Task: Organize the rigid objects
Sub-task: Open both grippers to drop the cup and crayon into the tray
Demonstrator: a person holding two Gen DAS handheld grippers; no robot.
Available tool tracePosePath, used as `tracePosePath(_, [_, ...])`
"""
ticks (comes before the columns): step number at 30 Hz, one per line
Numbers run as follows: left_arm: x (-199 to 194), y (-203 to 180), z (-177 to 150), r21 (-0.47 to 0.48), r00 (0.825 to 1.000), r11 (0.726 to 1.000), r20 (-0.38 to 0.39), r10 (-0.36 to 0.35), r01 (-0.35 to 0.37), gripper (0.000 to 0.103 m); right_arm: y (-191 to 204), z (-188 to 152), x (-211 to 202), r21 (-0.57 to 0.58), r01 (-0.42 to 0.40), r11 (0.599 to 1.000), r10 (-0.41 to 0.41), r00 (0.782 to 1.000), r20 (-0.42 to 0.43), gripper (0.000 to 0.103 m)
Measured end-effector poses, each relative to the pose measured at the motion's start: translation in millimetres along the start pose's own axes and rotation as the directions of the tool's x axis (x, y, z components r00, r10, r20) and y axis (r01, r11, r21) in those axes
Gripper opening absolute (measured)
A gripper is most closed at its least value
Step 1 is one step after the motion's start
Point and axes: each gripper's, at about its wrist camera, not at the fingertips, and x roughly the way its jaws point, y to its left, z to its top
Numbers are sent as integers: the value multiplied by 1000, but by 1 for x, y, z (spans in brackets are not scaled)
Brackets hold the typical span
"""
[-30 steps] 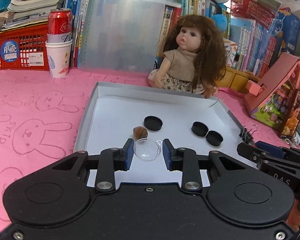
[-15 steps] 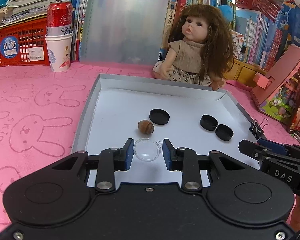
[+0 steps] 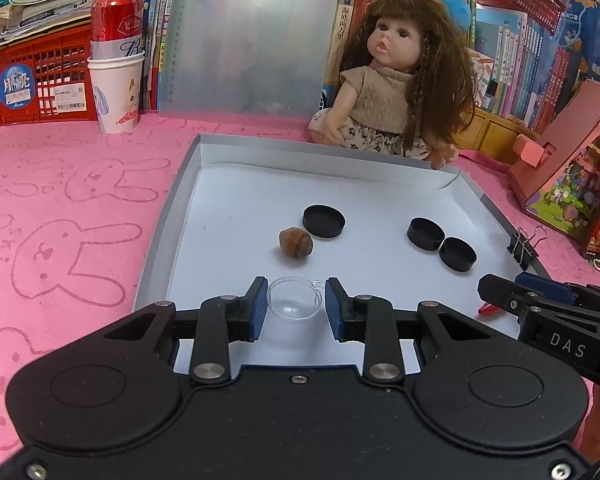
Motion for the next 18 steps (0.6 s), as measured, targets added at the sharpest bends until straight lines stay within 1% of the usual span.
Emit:
tracePosePath(5, [0, 0, 0, 0, 1000, 1000, 2, -1, 1, 29, 0, 0, 1, -4, 2, 1000, -2, 1000, -2, 53])
tracePosePath(7, [0, -1, 0, -1, 1000, 1000, 2, 0, 0, 31, 0, 0, 1, -3, -2, 1000, 2, 1000, 0, 53])
tracePosePath(8, [0, -1, 0, -2, 1000, 1000, 1, 0, 0, 34, 0, 0, 0, -3, -3, 1000, 3, 1000, 3, 54])
tracePosePath(9, [-1, -1, 0, -4, 1000, 1000, 2, 1, -1, 40, 0, 0, 0, -4, -2, 1000, 2, 1000, 5, 56])
tracePosePath(10, [-1, -1, 0, -5, 1000, 1000, 4, 0, 0, 42, 0, 0, -1, -6, -2, 1000, 2, 1000, 8, 62])
tracePosePath(13, [-7, -1, 0, -3, 1000, 1000, 17, -5, 5, 51, 1, 0, -5, -9, -5, 1000, 5, 1000, 17, 64])
tracePosePath(15, [-13, -3, 0, 3, 1000, 1000, 27, -9, 9, 61, 1, 1, -9, -12, -6, 1000, 7, 1000, 23, 67])
tracePosePath(16, [-16, -4, 0, 7, 999, 1000, 31, -10, 10, 63, 1, 1, -11, -15, -7, 1000, 8, 1000, 27, 68])
tracePosePath(18, [-22, -6, -1, 16, 999, 1000, 42, -16, 16, 68, 1, 0, -17, -20, -8, 1000, 9, 999, 39, 73])
